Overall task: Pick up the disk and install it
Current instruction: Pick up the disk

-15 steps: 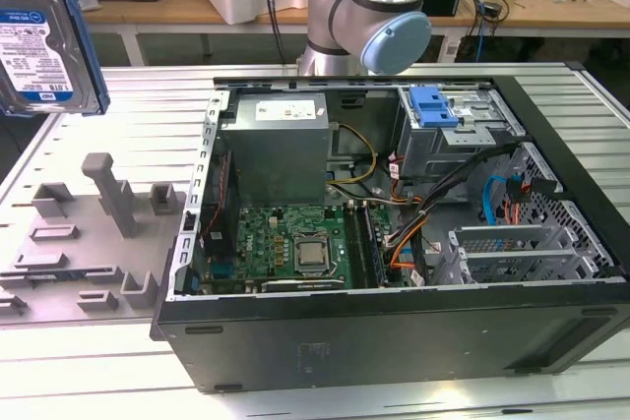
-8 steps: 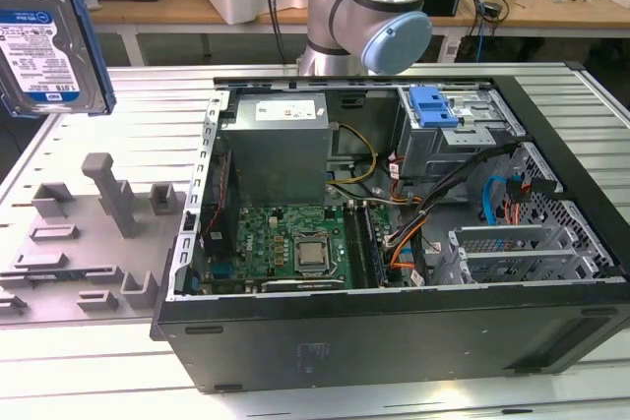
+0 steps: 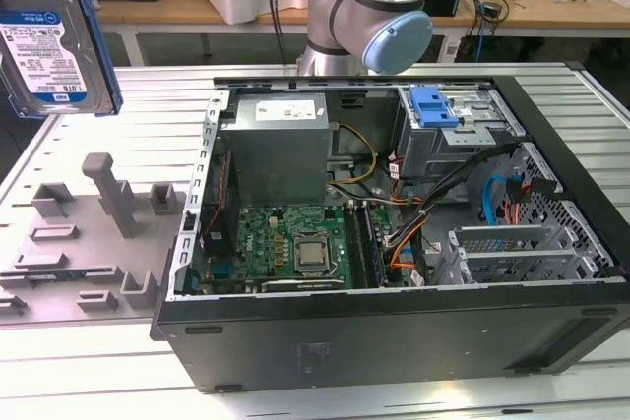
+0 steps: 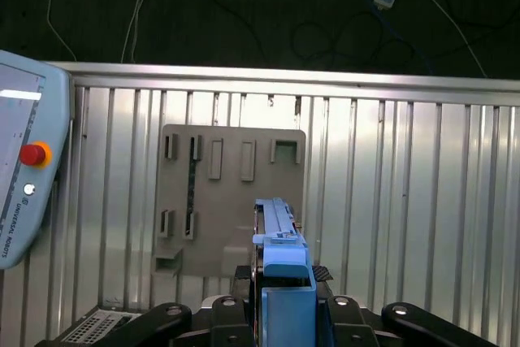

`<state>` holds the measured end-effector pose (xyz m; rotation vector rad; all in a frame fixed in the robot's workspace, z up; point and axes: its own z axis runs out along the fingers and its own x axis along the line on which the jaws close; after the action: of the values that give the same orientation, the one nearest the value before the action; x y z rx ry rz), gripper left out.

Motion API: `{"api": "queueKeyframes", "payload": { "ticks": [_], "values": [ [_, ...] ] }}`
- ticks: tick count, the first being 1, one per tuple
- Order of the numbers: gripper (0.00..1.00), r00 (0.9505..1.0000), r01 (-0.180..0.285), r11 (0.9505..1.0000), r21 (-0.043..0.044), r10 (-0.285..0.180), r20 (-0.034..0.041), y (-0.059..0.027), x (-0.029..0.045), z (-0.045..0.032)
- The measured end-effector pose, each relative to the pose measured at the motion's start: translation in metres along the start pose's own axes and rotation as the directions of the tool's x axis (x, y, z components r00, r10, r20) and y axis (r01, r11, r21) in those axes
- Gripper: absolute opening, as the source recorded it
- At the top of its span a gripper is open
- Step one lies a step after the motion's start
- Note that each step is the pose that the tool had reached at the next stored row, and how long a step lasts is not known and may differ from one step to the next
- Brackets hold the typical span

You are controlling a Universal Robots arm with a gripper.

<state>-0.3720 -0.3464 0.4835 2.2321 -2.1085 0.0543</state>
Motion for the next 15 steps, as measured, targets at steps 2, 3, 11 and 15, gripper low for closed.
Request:
{"api": "queueKeyframes", "payload": {
  "ticks": [2, 3, 11, 15],
  "values": [
    [0.37, 1.0000, 0.000, 1.0000, 0.0001, 0.000, -0.0001, -0.0008, 0.0002, 0.0000],
    [0.37, 1.0000, 0.000, 1.0000, 0.0000, 0.000, -0.0001, -0.0020, 0.0003, -0.0001],
    [0.37, 1.0000, 0.000, 1.0000, 0.0000, 0.000, -0.0001, -0.0170, 0.0023, -0.0009],
    [0.37, 1.0000, 0.000, 1.0000, 0.0001, 0.000, 0.0000, -0.0275, 0.0038, -0.0018]
  ]
}}
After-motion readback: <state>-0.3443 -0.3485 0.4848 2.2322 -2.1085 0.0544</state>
